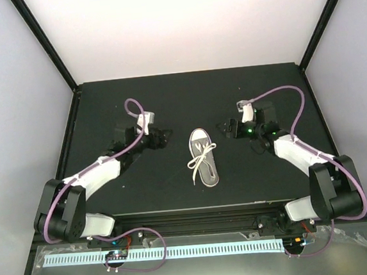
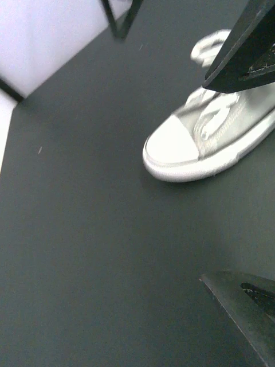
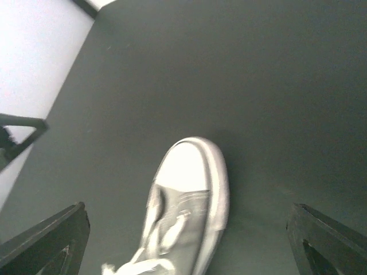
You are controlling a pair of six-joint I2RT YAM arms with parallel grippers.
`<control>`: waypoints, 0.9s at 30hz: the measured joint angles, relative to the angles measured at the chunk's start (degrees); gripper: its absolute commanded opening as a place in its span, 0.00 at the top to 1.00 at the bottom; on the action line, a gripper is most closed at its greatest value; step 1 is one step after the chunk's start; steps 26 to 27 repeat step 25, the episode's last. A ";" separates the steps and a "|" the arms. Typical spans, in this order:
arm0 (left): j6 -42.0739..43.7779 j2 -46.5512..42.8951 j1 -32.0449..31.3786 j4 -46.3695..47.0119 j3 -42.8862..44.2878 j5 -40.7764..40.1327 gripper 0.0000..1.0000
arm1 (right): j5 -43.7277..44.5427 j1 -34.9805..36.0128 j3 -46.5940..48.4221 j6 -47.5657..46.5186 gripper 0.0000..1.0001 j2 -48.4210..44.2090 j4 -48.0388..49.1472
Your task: Tie the shoes
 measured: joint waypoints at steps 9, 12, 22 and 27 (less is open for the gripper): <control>0.20 -6.05 23.43 -7.37 0.57 -1.81 0.11 | 6.12 -15.67 -0.24 -2.01 0.00 -6.56 -2.21; -0.04 -12.00 31.56 -7.21 -1.14 -5.84 0.10 | 12.33 -19.21 -2.56 -2.08 0.00 -11.78 -1.07; 5.09 -18.64 34.12 5.70 -19.43 -22.18 0.06 | 36.52 -19.80 -19.06 -4.44 0.00 -25.29 9.05; 6.12 -16.52 34.12 7.67 -19.82 -22.88 0.04 | 39.78 -19.80 -20.41 -5.25 0.00 -25.16 11.45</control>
